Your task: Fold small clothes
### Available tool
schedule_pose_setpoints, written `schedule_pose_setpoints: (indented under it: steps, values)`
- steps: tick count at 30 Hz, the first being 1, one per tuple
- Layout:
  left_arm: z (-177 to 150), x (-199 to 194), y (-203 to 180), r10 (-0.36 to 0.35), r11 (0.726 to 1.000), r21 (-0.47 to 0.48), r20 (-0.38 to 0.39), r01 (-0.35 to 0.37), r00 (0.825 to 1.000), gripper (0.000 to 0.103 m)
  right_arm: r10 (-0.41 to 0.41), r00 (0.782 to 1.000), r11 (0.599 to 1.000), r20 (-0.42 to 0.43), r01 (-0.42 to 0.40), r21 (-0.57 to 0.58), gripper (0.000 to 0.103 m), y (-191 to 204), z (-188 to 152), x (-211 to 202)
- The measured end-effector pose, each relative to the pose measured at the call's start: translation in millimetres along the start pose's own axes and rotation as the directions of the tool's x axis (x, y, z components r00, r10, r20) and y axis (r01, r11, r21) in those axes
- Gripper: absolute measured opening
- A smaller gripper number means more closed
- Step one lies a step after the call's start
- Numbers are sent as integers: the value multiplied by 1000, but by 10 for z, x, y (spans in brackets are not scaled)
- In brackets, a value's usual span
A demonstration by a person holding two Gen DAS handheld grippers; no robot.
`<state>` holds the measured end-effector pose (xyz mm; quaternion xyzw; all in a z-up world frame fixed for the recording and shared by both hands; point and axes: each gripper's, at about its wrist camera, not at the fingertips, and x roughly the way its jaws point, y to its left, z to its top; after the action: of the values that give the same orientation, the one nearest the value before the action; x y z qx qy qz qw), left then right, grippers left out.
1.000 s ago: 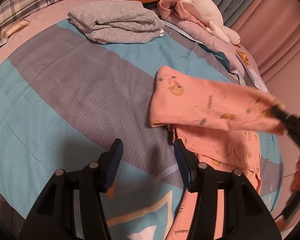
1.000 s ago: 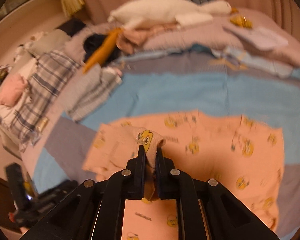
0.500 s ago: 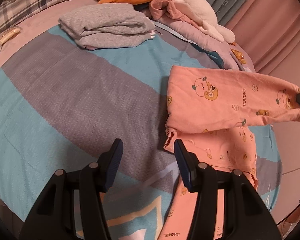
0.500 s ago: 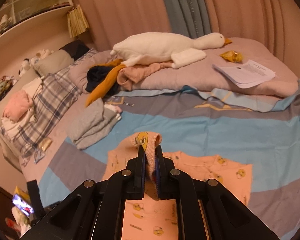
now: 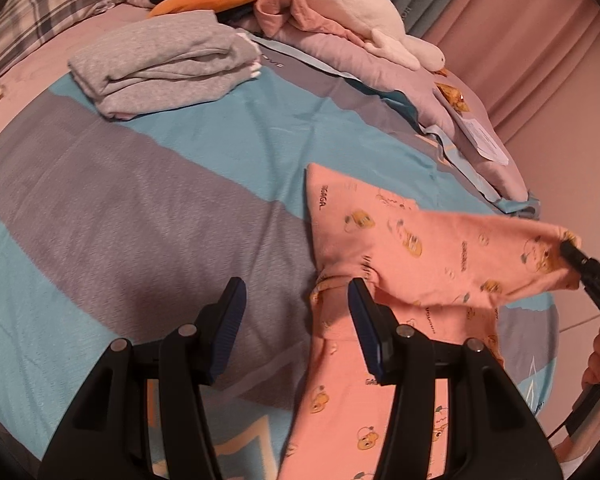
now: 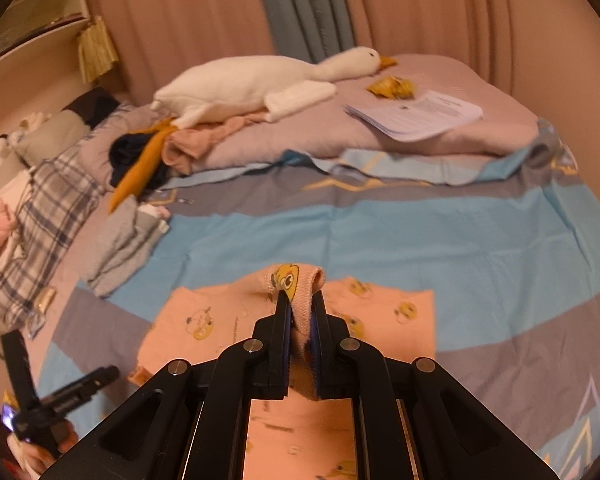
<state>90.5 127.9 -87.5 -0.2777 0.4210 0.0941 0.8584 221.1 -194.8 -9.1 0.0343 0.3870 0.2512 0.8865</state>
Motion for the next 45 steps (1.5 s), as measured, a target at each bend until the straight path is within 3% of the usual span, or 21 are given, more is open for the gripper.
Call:
schedule_pose_setpoints:
  steps: [11,23,38,43,45]
  values:
    - [-15,295,-264,-31,998,59,-73,35,997,52,-34,997,997,-63,38,63,9,-393,-175,211]
    - [-93,742,-277,39,996,83,-156,-27,987,47,-58,990,991,-126,73,112,9,-719,-381,436]
    - [-98,785,-215,31,998,60,-148,-22,988,49,-90,978,984,-188,116,133,9,-945,-552,719]
    - [-104,785,-225,37,998,61,-142,-29,989,49,-130,977,968,-168,162,192,9,-1097,-526,575]
    - [-107,787,-233,38,998,61,-140,-30,989,49,-120,980,963,-159,154,220,19,-1162,-515,480]
